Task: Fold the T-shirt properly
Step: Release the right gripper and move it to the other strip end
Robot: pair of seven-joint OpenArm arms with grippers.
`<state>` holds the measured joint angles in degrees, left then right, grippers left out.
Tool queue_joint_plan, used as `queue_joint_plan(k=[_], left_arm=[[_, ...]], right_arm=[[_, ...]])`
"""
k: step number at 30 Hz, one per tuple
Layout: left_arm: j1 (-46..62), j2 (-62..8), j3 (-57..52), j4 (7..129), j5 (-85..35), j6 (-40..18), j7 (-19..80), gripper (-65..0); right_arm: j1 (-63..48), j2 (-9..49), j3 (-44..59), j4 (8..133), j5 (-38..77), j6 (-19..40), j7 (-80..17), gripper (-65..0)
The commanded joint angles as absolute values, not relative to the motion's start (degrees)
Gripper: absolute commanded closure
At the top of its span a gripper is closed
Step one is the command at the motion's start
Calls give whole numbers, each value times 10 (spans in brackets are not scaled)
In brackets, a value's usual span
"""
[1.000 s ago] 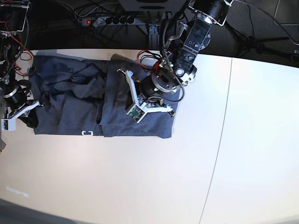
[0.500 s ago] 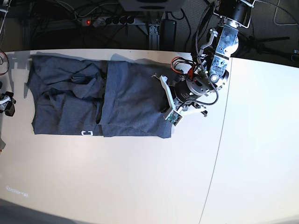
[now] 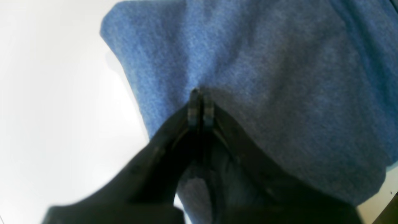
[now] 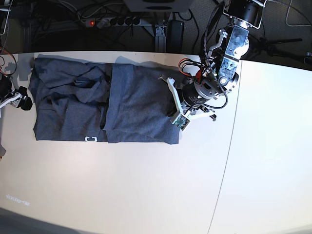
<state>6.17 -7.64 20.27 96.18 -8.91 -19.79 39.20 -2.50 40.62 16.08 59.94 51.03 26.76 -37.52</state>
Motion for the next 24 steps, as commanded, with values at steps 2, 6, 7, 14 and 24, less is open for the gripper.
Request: queue_joint_plan(k=[2, 6, 7, 14, 24], left_arm=[[56, -77, 202, 971, -94, -209, 384, 0], [56, -76, 202, 971, -94, -209, 384, 0], [56, -77, 202, 971, -94, -209, 385, 0], [56, -77, 202, 971, -94, -209, 397, 0], [56, -77, 202, 971, -94, -210, 406, 0]], right_arm=[[-22, 408, 146, 603, 515, 330, -389, -362], [-18, 379, 124, 603, 515, 332, -400, -361], [-15, 370, 121, 602, 514, 333, -407, -361], [-11, 342, 118, 602, 497, 333, -410, -360], [-11, 343, 118, 602, 390, 332, -373, 0]])
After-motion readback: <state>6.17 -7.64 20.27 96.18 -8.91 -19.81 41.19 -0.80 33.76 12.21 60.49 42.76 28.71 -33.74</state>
